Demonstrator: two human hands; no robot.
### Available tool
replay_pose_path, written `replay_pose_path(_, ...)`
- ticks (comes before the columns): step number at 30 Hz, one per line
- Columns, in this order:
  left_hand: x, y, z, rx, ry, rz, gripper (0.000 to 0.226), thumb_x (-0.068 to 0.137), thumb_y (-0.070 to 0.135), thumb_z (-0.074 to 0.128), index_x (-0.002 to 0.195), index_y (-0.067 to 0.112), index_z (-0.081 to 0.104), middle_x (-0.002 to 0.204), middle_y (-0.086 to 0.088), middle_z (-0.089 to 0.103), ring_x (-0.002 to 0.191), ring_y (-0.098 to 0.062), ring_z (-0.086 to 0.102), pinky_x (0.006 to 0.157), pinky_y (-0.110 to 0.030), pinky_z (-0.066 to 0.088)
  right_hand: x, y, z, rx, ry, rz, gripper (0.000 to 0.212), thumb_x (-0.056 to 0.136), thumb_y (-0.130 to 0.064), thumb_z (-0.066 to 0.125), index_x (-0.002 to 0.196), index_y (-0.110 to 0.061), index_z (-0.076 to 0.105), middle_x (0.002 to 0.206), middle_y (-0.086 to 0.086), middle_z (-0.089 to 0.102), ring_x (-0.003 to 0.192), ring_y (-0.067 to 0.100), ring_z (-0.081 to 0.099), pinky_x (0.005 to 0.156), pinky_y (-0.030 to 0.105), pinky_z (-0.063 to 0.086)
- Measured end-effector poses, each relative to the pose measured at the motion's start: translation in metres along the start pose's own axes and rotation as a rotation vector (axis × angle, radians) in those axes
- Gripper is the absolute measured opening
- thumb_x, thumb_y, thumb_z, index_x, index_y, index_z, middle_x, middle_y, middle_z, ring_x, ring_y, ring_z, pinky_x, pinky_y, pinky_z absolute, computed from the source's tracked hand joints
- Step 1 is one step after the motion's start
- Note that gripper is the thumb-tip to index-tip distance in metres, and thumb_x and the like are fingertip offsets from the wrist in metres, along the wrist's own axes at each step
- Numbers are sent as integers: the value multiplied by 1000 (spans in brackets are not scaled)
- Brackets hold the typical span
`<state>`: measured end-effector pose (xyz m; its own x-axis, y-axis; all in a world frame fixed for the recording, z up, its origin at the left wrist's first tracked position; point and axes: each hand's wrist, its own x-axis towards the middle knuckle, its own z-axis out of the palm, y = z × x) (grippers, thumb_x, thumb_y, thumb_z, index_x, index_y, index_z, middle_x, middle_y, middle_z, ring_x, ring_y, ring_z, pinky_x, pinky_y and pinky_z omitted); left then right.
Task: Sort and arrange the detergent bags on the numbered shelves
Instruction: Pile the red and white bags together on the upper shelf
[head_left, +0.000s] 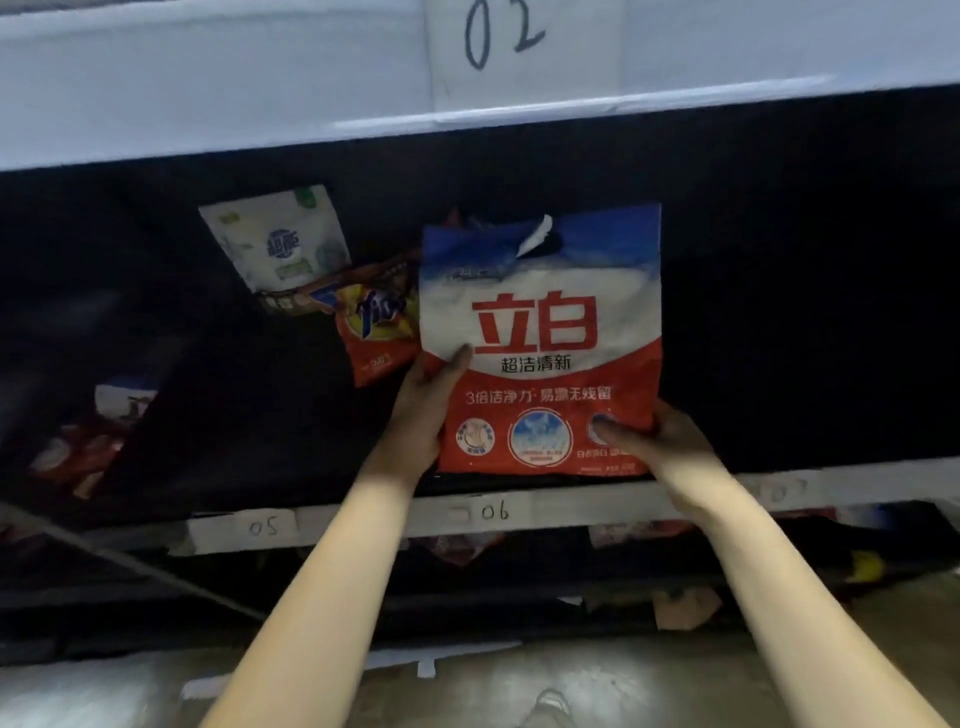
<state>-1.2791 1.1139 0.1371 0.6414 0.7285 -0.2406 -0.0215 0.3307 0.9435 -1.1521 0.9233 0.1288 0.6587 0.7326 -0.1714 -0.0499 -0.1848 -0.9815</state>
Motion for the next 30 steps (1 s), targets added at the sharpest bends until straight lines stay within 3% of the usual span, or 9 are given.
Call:
replay_pose_path(4,-58,-7,13,50,-7,61,5,89,29,62,94,30,61,86,4,73,76,-17,71,68,-33,58,-82,11,-3,22,149,22,28,76,-16,73,100,-22,62,89,-5,74,79,8,71,61,17,53)
replay_pose_path(8,-116,-2,32,112,-155,155,12,85,31,65,92,22,64,83,-4,75,77,-24,71,76,-42,57,-163,1,-11,-15,274,-3,34,64,-24,74,97,-20,66,84,-11,74,78,8,71,62,17,54)
replay_pose_path(12,-165,30,59,105,-335,281,20,76,44,73,88,28,70,90,-6,74,82,-27,72,76,-44,57,-221,-30,-34,-53,408,-51,68,42,-54,82,96,-15,67,81,-7,75,73,7,71,61,20,53)
replay_pose_path(16,-192,84,105,55,-443,432,19,79,32,63,95,21,64,79,3,75,70,-14,72,59,-23,54,-247,-77,-62,-68,572,-204,100,11,-73,80,90,-13,68,82,0,75,75,17,72,63,22,58)
replay_pose_path(18,-197,110,131,44,-469,518,9,85,25,62,94,23,63,78,7,74,70,-10,71,59,-20,53,-249,-102,-79,-84,639,-295,88,20,-68,82,88,-14,68,78,-3,75,74,19,71,59,22,57)
replay_pose_path(21,-189,151,172,45,-464,619,4,90,22,61,93,23,63,76,9,74,69,-6,70,58,-19,53,-240,-144,-103,-113,693,-460,57,42,-64,79,81,-24,71,75,-13,73,66,2,69,55,11,51)
replay_pose_path(24,-172,202,215,78,-404,789,4,93,18,58,94,21,62,79,12,69,68,0,66,60,-14,51,-214,-188,-127,-134,738,-597,6,77,-29,70,78,-25,65,67,-21,70,63,-9,64,56,5,47)
replay_pose_path(27,-141,257,258,161,-288,907,8,95,20,55,92,17,61,88,0,68,81,-14,67,72,-27,55,-174,-235,-151,-226,832,-722,10,85,-32,66,91,-25,62,85,-17,67,82,1,65,74,16,48)
replay_pose_path(30,-101,298,294,251,-113,975,14,93,17,50,97,11,62,100,-10,66,99,-29,64,87,-39,52,-122,-276,-175,-351,900,-757,34,89,-39,59,112,-15,60,104,-3,65,99,15,60,84,25,44)
